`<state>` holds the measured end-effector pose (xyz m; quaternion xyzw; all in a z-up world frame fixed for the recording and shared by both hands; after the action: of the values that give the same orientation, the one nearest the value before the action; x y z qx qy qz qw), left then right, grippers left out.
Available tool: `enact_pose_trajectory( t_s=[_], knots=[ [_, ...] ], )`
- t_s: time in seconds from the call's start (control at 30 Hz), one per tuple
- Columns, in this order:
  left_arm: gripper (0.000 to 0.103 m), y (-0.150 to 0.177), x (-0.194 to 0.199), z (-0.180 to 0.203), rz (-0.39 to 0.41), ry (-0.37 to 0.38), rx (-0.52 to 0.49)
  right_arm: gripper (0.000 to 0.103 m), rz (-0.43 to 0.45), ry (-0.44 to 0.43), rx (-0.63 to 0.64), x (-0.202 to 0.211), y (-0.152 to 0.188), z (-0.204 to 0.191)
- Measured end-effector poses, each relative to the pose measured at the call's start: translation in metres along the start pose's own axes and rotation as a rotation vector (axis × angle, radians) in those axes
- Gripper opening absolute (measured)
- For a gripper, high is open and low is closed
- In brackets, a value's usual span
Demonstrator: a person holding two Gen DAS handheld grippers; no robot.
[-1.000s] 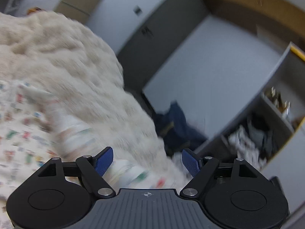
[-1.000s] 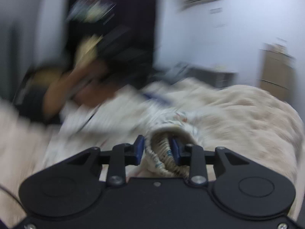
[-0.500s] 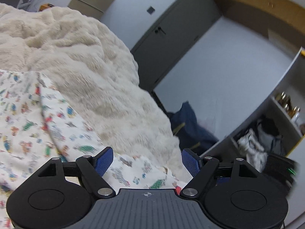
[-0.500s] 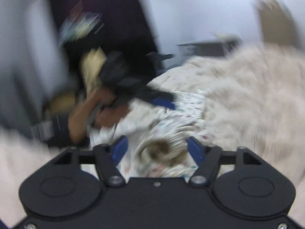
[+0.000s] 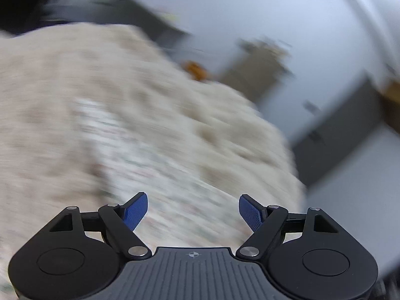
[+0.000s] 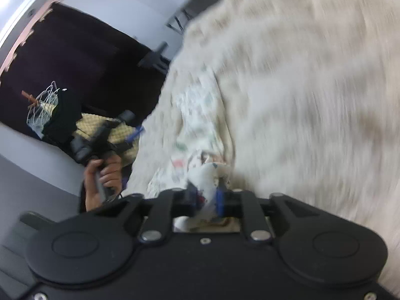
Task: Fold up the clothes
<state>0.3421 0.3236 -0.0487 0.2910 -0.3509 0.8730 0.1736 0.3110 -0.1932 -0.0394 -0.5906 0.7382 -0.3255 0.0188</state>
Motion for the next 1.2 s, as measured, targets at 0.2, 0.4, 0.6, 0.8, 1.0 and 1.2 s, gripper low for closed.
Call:
enact_pose_trajectory(
  t_s=[0.2, 0.4, 0.6, 0.8, 1.0, 1.2],
  knots=[
    [0.069, -0.022, -0.065, -0.066, -0.036, -0.106, 0.119, 0.01, 0.354, 0.278, 0.252, 0.124, -0.097, -0.014],
    [0.07, -0.026, -0.12, -0.06, -0.085, -0.116, 0.02, 0.014, 0.299, 0.627, 0.109, 0.127, -0.107, 0.103],
    [0.067, 0.0, -0.185, -0.056, -0.203, -0.128, -0.05, 0.038, 0.372, 0.694, -0.069, 0.142, -0.036, 0.141],
    [0.06, 0.029, -0.156, -0.041, -0.197, -0.06, 0.043, 0.045, 0.374, 0.621, -0.011, 0.149, -0.03, 0.099],
    [0.015, 0.039, -0.184, -0.016, -0.174, -0.048, 0.041, 0.045, 0.373, 0.468, 0.094, 0.129, -0.096, 0.054],
    [0.0, 0.041, -0.119, 0.004, 0.019, -0.048, 0.126, 0.045, 0.268, 0.318, 0.327, 0.081, -0.138, -0.019]
  ],
)
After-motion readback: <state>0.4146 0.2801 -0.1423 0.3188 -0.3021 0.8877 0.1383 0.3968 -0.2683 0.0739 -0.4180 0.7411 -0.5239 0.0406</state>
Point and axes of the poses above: each gripper's, at about its wrist camera, not at the fingertips, and x roughly against the way its jaws point, z to its right, y to its underside, the point moved 10 cm from there along -x, roughly the way its jaws point, and after that the axes turned 9 degrees about -y, right-handed, at the moved point
